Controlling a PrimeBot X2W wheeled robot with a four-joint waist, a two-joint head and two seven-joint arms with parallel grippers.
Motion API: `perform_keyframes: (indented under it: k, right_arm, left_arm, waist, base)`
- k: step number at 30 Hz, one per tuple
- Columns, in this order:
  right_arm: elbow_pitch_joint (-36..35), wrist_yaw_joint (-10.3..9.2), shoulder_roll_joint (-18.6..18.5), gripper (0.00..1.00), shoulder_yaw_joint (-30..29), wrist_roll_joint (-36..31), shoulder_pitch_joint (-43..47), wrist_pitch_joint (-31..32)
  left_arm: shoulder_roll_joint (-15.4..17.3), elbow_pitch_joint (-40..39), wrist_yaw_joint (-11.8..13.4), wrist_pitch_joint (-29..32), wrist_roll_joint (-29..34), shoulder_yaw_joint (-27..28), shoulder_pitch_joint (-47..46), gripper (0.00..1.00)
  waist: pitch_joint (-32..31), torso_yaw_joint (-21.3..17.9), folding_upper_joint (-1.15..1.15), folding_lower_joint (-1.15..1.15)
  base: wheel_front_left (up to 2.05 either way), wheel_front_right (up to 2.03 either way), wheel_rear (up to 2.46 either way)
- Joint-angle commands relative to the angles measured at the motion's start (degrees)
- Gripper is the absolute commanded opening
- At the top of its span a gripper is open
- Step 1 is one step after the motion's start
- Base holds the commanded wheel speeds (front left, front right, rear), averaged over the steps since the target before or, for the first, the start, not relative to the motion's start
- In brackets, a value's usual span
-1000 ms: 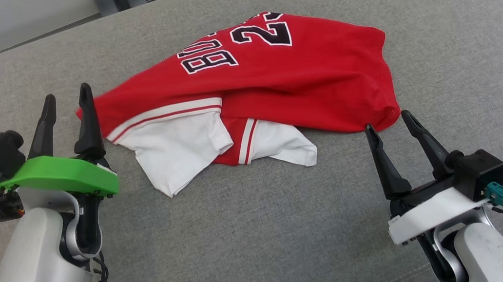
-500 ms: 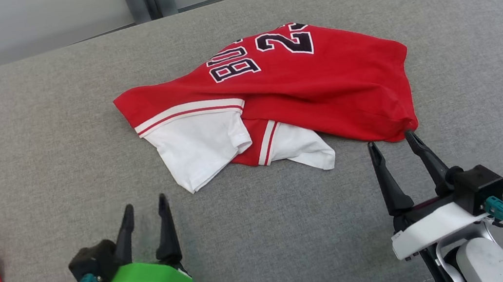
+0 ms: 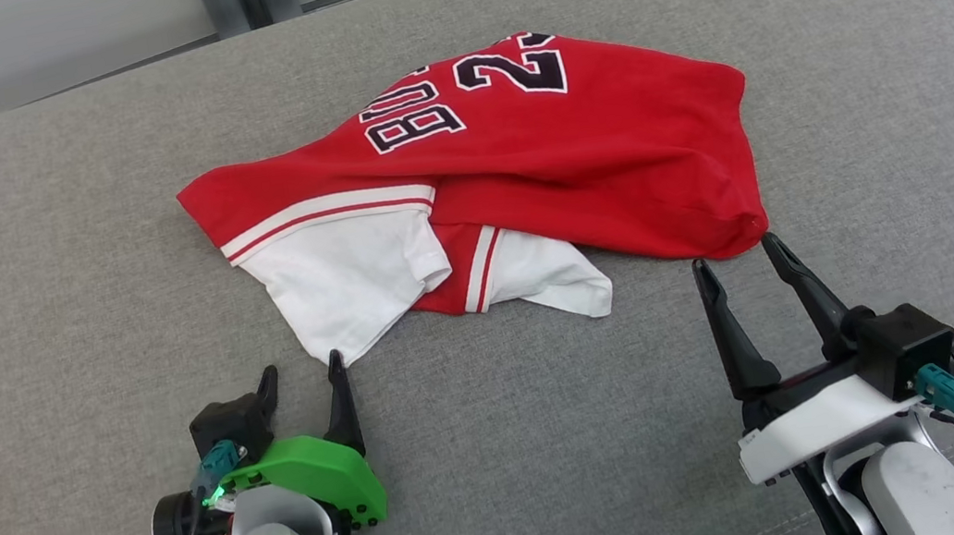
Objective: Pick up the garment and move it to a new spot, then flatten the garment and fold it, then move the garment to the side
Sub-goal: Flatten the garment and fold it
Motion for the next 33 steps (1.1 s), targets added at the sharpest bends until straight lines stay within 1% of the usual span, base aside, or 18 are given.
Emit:
perform_keyframes:
  k: [1,6,10,11,12,13,14,15,17,19,23,26,31,33]
  right_arm:
    - [0.0,-0.1,-0.1,1.0,-0.1,0.1,-0.1,0.0]
    - [0.1,-0.1,-0.1,1.0,-0.4,0.6,-0.2,0.0]
    - [0.2,-0.1,-0.1,1.0,-0.5,0.8,-0.4,0.0]
    - [0.2,-0.1,-0.1,1.0,-0.5,0.8,-0.4,0.0]
    - [0.1,-0.1,-0.1,1.0,-0.6,0.8,-0.4,0.0]
    - [0.1,-0.1,-0.1,1.0,-0.6,0.8,-0.4,0.0]
    - [0.0,-0.1,-0.1,1.0,-0.6,0.8,-0.4,0.0]
    - [-0.1,-0.1,-0.1,1.0,-0.7,0.8,-0.4,0.0]
    - [-0.1,-0.1,-0.1,1.0,-0.8,0.9,-0.5,0.0]
    - [-0.2,-0.09,-0.1,1.0,-0.8,0.9,-0.6,0.0]
    - [-0.1,-0.1,-0.1,1.0,-0.7,1.1,-0.3,0.0]
    - [0.3,-0.1,-0.1,1.0,-1.0,1.9,-0.4,0.0]
    - [3.0,-0.09,-0.1,1.0,-4.8,7.1,-0.8,0.0]
    - [5.4,-0.09,-0.1,1.0,-5.9,10.9,-1.2,0.0]
  left_arm:
    - [0.2,1.8,0.5,0.3,0.4,-0.4,-1.0,1.0]
    - [0.0,3.9,-0.1,0.1,0.9,-1.3,-2.4,1.0]
    - [-0.2,4.5,0.3,0.2,2.2,-3.1,-2.5,1.0]
    - [-0.3,4.8,0.2,0.8,2.5,-3.9,-2.4,0.81]
    - [-0.4,5.1,0.2,1.4,2.8,-4.7,-2.3,0.55]
    - [-0.4,5.4,0.1,2.0,2.9,-5.5,-2.2,0.37]
    - [-0.4,5.5,-0.3,2.1,3.0,-5.9,-2.1,0.07]
    - [-0.5,5.1,-0.2,1.7,3.0,-6.0,-2.2,0.0]
    - [-0.2,4.1,0.6,0.9,3.4,-5.7,-2.7,0.0]
    - [0.4,3.3,0.6,0.3,3.1,-4.9,-2.9,0.0]
    - [1.0,0.7,-0.3,-0.3,1.7,-3.1,-2.4,0.0]
    - [1.8,-2.8,-0.3,-0.5,0.7,-0.8,-1.1,0.0]
    - [3.7,-12.2,0.5,-0.5,0.3,3.1,2.7,0.0]
    - [4.5,-14.7,0.7,-0.5,0.3,4.1,3.9,0.0]
  waist:
    - [0.4,-0.9,0.0,0.0]
    - [0.6,-1.6,0.0,0.0]
    - [0.6,-1.7,0.0,0.0]
    - [0.6,-1.7,0.0,0.0]
    - [0.6,-1.7,0.0,0.0]
    - [0.6,-1.6,0.0,0.0]
    - [0.7,-1.6,0.0,0.0]
    - [0.8,-1.5,0.0,0.0]
    - [0.8,-1.3,0.0,0.0]
    - [0.8,-1.1,0.0,0.0]
    - [0.5,-0.7,0.0,0.0]
    - [0.3,-0.6,0.0,0.0]
    - [0.0,0.4,0.0,0.0]
    - [0.0,0.8,0.0,0.0]
  base:
    - [0.0,0.0,0.0]
    - [0.0,0.0,0.0]
    - [0.0,0.0,0.0]
    - [0.0,0.0,0.0]
    - [0.0,0.0,0.0]
    - [0.0,0.0,0.0]
    - [0.0,0.0,0.0]
    - [0.0,0.0,0.0]
    - [0.0,0.0,0.0]
    - [0.0,0.0,0.0]
    - [0.0,0.0,0.0]
    - [0.0,0.0,0.0]
    - [0.0,0.0,0.0]
    - [0.0,0.0,0.0]
